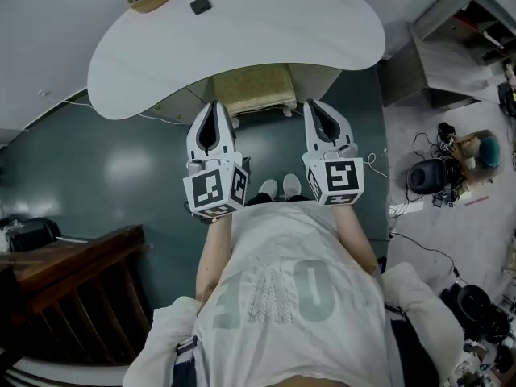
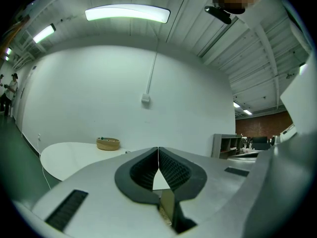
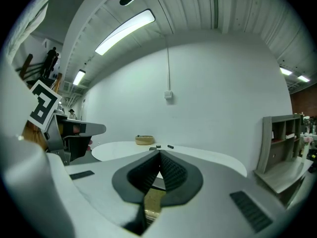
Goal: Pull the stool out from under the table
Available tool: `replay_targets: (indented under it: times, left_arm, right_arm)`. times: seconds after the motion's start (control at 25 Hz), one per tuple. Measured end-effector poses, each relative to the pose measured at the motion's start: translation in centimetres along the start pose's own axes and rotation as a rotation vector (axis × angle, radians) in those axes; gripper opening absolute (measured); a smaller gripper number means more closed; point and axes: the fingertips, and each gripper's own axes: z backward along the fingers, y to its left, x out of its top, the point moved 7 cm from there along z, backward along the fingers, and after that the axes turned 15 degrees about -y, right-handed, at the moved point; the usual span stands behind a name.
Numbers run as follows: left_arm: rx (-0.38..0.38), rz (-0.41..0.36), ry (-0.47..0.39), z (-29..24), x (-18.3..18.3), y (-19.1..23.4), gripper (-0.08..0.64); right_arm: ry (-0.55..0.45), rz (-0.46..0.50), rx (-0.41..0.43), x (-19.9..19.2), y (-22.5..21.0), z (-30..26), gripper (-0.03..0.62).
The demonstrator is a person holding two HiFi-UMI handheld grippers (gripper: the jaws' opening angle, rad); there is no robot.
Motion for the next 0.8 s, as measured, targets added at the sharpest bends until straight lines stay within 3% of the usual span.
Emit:
replay_targets:
  times: [0.32, 0.44, 0.48, 0.52, 0.56, 0.8]
  left_arm:
    - [-0.02, 0.004, 0.011, -0.5, 0.2, 1.5, 0.029]
    - [-0.049, 0.014, 0.011, -0.6, 0.2, 1.6, 0.029]
    - [-0.071, 0.025, 0.011, -0.7, 0.1, 1.6, 0.081]
    - [-0.089, 0.041, 0.01, -0.9, 0.0, 1.6, 0.243]
    - [-0.101, 0.057, 0.006, -1.1, -0.1, 1.7, 0.298]
    - [-0.074, 0.089, -0.004, -1.4, 0.2, 2.6, 0.314]
  right_arm:
    - [-0.005, 0.005, -0.034, 0.3, 0.5, -0.5, 0.028]
    - [-0.023, -0.034, -0.044, 0.3, 0.4, -0.6, 0.029]
    - [-0.025, -0.061, -0.039, 0.2, 0.3, -0.8, 0.041]
    - [-0.024, -0.09, -0.031, 0.0, 0.3, -1.1, 0.15]
    - [-0.021, -0.113, -0.023, -0.2, 0.3, -1.4, 0.304]
    - [-0.015, -0.133, 0.012, -0.6, 0.1, -2.1, 0.341]
